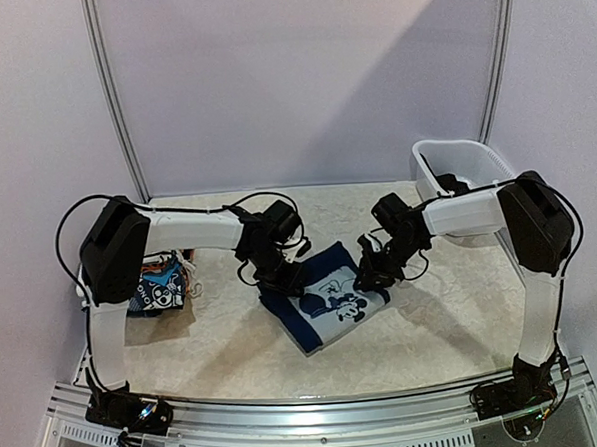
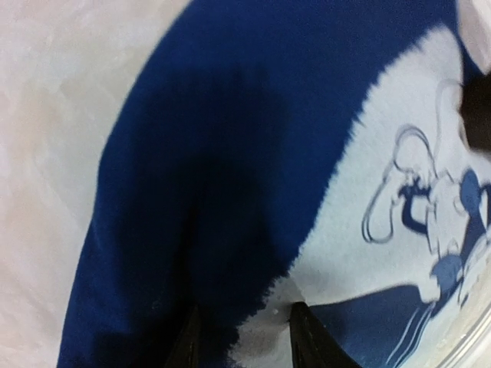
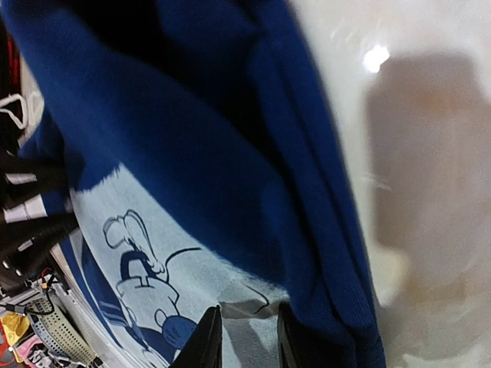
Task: Fold and stack the mixed laundry pile
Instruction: Rotate the square-folded T-shirt at the center of the board.
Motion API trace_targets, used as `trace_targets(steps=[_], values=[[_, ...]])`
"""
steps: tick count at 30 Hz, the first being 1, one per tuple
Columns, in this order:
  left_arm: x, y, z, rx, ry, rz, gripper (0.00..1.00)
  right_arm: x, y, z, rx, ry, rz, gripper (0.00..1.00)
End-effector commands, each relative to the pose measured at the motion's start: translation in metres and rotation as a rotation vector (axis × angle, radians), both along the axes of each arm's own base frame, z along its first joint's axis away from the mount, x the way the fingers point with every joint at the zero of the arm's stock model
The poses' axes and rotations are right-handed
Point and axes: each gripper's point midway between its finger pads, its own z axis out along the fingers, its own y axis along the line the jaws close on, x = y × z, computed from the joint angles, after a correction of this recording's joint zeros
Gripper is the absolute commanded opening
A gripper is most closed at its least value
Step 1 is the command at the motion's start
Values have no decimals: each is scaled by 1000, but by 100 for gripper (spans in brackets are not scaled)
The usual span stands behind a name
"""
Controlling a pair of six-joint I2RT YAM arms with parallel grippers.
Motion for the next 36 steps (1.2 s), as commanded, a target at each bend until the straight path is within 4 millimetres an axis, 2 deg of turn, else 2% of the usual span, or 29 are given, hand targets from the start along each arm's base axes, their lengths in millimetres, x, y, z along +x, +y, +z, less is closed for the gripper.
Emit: trace_targets(steps=[1,4,7,9,11,14,16,17,21,25,28,31,36], values=[[11,10,-21,121,5,-51,40,-60,-22,-34,-212,137,-27,26],[28,2,-26,133,-10,-88,40,-81,-18,-33,-235,179,-34,25],[46,-8,-22,148,-39,-110,40,-101,3,-21,-208,198,-12,25],[55,-15,-11,136,-69,-114,40,-111,18,-9,-184,191,30,25],[60,-20,6,109,-102,-112,41,-113,23,1,-180,174,53,25],[58,-18,33,82,-143,-90,41,-98,21,26,-187,104,34,25],[49,-13,47,68,-155,-79,42,-82,21,48,-181,50,32,25],[44,-12,63,43,-172,-73,43,-72,23,59,-169,21,31,25],[18,-2,85,7,-169,-58,44,-31,27,91,-113,-71,12,26],[-18,5,86,-14,-125,-73,44,5,22,90,-100,-75,-20,25],[-41,6,77,-30,-91,-82,43,21,15,73,-119,-49,-18,25],[-59,2,66,-35,-60,-93,43,27,9,57,-116,-20,-1,24],[-69,-6,50,-56,-25,-82,42,16,10,38,-67,14,76,24]])
